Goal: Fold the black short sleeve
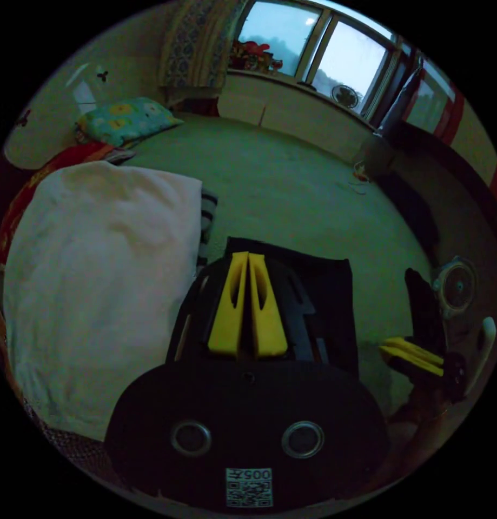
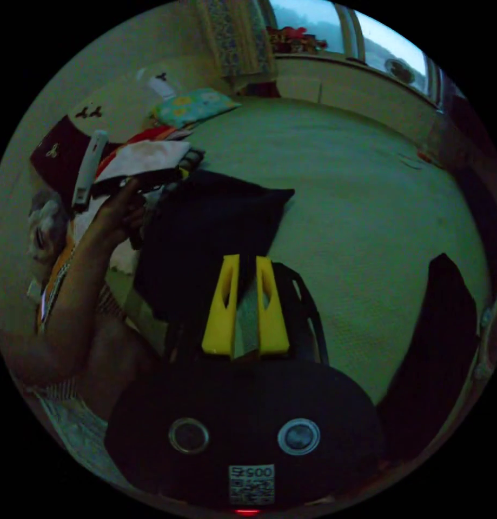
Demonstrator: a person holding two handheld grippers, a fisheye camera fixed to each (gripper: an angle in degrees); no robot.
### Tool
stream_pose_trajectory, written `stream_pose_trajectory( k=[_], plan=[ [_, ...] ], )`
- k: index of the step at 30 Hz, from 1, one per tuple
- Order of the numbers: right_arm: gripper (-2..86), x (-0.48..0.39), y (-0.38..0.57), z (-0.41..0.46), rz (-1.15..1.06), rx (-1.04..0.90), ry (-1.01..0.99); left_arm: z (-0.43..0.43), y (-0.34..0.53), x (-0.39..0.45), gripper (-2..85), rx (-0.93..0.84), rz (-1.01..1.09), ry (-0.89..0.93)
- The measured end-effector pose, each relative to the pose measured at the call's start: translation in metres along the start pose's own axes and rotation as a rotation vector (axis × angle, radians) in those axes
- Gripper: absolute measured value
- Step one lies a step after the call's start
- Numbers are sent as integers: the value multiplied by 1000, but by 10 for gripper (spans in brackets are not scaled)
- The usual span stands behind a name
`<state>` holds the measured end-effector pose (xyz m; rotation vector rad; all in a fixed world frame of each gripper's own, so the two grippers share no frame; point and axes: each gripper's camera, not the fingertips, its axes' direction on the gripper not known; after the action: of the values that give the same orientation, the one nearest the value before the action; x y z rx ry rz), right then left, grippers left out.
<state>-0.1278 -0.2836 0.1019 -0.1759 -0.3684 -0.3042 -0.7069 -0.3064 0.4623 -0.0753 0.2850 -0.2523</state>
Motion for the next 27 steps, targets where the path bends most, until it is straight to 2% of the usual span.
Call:
stream_pose_trajectory(
  k=[3, 8, 11, 14, 15, 19, 23, 25, 27],
  plan=[
    [103, 6, -25, 5, 7, 41, 49, 6, -2, -5, -6, 10, -18, 32],
    [108, 32, -73, 32, 92, 47, 83, 22, -5, -11, -5, -12, -3, 76],
    [91, 48, -100, 65, 134, -60, 104, 32, -7, -15, -5, -38, -9, 90],
    [34, 57, -116, 90, 145, -171, 8, 40, -8, -15, -5, -58, 2, 89],
    [2, 55, -121, 87, 110, -127, 33, 41, -8, -15, -5, -57, 11, 78],
    [-11, 64, -135, 73, 151, 1, 25, 37, -8, -11, -6, 35, 30, -80],
    [-8, 68, -153, 99, 142, -81, 71, 44, -8, 3, -6, 21, 111, -255],
    [4, 69, -154, 105, 148, -108, 91, 43, -9, 5, -6, 21, 110, -265],
    [38, 68, -150, 89, 170, -27, 81, 39, -10, 1, -6, 24, 59, -248]
  ],
)
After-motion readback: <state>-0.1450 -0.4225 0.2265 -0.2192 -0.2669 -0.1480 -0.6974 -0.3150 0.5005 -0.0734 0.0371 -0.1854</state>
